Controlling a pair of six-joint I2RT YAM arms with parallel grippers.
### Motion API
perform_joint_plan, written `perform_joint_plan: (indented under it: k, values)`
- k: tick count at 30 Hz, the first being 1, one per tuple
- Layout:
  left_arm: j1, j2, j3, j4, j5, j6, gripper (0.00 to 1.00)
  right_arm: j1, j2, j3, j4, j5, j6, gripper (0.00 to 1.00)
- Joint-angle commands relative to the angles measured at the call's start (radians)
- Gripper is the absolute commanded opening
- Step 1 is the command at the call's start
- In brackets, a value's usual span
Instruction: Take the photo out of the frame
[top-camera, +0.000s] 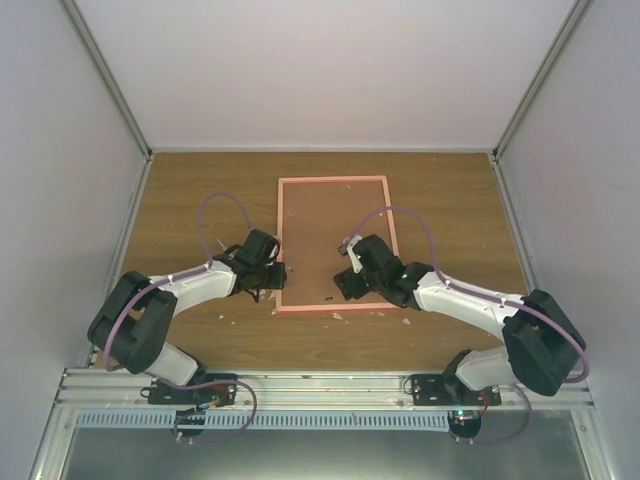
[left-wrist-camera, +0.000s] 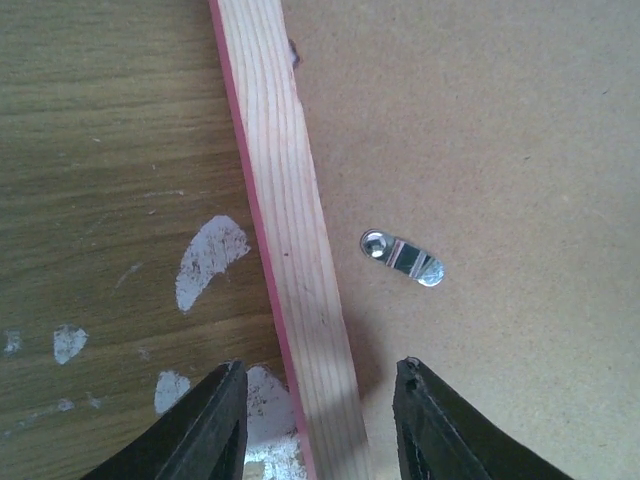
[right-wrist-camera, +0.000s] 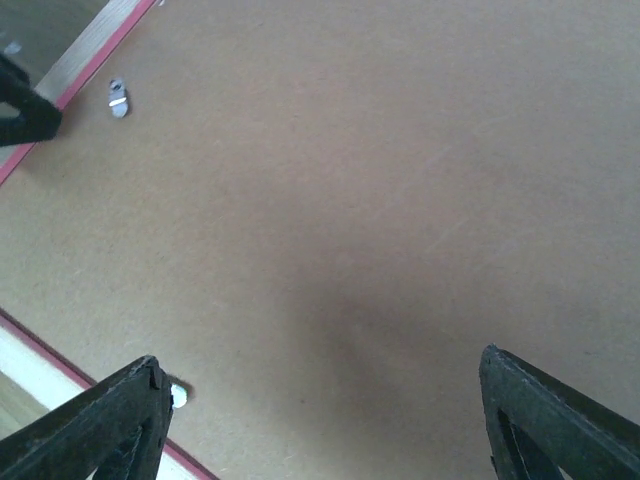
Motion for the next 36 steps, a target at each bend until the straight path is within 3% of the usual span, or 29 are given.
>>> perform_joint_plan:
  k: [1,8,25,36]
  values:
    - [-0.011,0.020,-0.001,0.034,-0.028,0.002,0.42,0.071,-0.027,-0.015,0.033,0.100,-0.039,0.85]
    - [-0.022,0.037,-0.005,0.039,-0.025,0.003,0.37,0.148,-0.014,-0.016,0.052,0.175,-0.062,0.86]
    - [0.044,0.133,0.179,0.019,-0.082,0.090,0.03,0.348,0.044,0.009,-0.014,0.341,-0.124,0.90]
    - [0.063,0.103,0.269,-0.049,-0.048,0.116,0.00,0.483,0.214,0.065,-0.104,0.548,-0.110,0.94]
